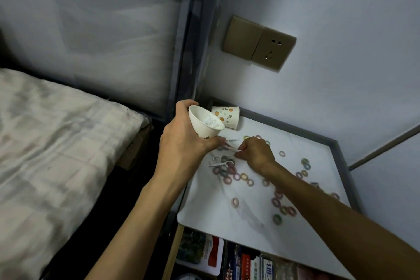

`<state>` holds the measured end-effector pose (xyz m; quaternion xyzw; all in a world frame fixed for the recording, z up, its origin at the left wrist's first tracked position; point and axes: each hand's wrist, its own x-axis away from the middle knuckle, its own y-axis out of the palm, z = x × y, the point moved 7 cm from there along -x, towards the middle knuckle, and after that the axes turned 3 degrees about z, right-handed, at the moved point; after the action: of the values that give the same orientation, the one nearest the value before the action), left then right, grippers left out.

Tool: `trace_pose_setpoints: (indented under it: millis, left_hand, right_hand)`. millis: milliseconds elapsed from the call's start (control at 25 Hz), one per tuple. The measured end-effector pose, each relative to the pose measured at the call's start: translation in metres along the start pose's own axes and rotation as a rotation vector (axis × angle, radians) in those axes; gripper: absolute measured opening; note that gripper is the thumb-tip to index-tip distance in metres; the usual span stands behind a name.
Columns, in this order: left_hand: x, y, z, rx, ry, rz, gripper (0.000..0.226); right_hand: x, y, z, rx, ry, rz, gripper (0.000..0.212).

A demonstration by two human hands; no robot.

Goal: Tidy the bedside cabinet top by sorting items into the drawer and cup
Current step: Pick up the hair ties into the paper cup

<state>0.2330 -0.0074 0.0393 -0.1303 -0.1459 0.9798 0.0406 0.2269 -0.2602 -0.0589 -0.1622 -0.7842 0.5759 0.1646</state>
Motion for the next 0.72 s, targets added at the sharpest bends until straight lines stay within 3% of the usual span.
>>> trace_pose_setpoints:
  millis: [360,720]
  left_hand:
    - [0.002,-0.001,0.002,0.004,-0.019,0.006,0.078]
    - [0.002,0.000,0.003,0.018,-0.027,-0.008,0.077]
  right_hand:
    - [0.011,-0.028,0.029,-0.055,0.022,0.090,0.017]
    - [0.008,-0.028,0.035,0.048,-0.006,-0.030,0.024]
